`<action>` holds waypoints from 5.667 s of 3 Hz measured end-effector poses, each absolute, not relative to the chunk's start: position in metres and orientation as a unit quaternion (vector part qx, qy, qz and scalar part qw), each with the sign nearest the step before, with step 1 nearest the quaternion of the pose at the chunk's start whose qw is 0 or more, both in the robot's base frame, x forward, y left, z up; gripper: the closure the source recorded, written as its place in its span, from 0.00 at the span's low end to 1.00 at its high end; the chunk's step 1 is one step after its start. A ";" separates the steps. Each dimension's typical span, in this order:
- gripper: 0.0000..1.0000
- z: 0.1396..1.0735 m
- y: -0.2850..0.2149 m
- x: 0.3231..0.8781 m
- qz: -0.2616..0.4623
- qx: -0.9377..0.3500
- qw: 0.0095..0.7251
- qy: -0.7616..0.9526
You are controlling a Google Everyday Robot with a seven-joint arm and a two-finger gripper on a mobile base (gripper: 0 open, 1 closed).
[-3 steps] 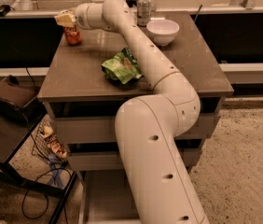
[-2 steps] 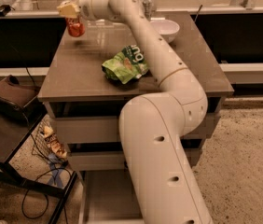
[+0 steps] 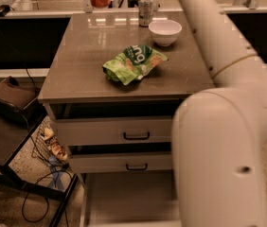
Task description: Place coke can into bottom drawer
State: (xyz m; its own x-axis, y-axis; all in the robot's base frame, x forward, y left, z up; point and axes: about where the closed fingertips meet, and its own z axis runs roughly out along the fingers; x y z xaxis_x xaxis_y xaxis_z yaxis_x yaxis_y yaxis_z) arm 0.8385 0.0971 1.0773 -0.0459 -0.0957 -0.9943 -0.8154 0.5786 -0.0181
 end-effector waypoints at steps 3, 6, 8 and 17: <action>1.00 1.166 0.044 0.603 0.352 -0.356 0.595 0.628; 1.00 1.017 0.038 0.464 0.444 -0.297 0.496 0.685; 1.00 0.975 0.037 0.451 0.443 -0.289 0.465 0.710; 1.00 0.524 -0.047 0.422 0.428 -0.350 0.528 0.644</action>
Offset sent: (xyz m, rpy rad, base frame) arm -0.3096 -0.1838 -0.0597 -0.1547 0.2059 -0.0910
